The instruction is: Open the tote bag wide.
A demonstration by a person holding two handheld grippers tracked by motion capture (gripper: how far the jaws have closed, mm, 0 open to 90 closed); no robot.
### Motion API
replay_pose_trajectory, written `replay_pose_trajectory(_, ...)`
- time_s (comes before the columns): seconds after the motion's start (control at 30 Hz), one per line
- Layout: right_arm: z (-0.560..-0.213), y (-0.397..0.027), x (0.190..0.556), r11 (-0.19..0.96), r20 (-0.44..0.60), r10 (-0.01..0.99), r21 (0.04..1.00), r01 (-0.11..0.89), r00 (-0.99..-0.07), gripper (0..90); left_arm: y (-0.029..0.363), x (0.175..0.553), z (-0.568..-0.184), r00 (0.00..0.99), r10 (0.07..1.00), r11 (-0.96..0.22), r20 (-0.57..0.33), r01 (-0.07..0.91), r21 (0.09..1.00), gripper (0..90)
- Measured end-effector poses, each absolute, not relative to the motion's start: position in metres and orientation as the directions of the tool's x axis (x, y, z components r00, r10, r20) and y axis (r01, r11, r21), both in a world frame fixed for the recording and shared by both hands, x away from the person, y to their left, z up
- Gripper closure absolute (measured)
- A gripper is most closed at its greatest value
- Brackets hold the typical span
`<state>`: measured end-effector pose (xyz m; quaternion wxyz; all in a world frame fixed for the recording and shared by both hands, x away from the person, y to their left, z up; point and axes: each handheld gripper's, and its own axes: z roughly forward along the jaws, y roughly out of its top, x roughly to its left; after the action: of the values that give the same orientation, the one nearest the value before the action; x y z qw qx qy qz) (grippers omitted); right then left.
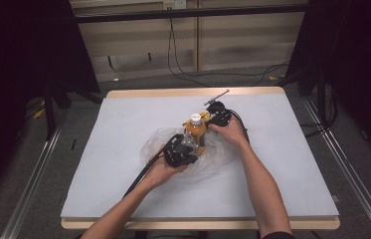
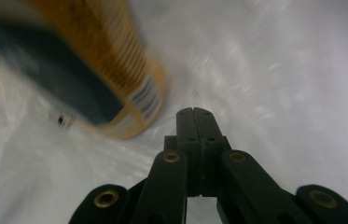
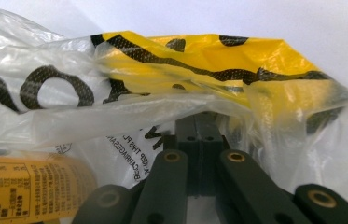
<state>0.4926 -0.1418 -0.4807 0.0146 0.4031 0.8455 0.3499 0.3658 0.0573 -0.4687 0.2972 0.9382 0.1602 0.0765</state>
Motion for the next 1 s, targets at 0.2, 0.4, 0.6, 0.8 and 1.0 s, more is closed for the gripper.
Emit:
replay_pose_trajectory(0.2,-0.483,-0.144,0.497,0.398,0.248,0.718,0.620,0.676,-0.650,90.0,0.054,0.351,-0.464,0.971,0.238,-0.815,0.017,0.190,0.548,90.0)
replay_pose_trajectory(0.4,-0.484,-0.145,0.501,0.370,0.205,0.759,0.645,0.669,-0.618,90.0,0.055,0.333,-0.463,0.981,0.193,-0.824,0.010,0.157,0.545,90.0)
replay_pose_trajectory(0.6,-0.484,-0.148,0.506,0.328,0.151,0.825,0.657,0.679,-0.545,90.0,0.062,0.331,-0.464,0.985,0.168,-0.809,-0.034,0.158,0.566,90.0)
replay_pose_trajectory(0.8,-0.478,-0.149,0.493,0.353,0.175,0.780,0.670,0.653,-0.601,90.0,0.073,0.346,-0.455,0.976,0.211,-0.761,-0.047,0.195,0.619,90.0)
replay_pose_trajectory(1.0,-0.456,-0.154,0.457,0.376,0.222,0.681,0.711,0.594,-0.698,90.0,0.088,0.374,-0.448,0.949,0.310,-0.716,-0.052,0.269,0.645,90.0)
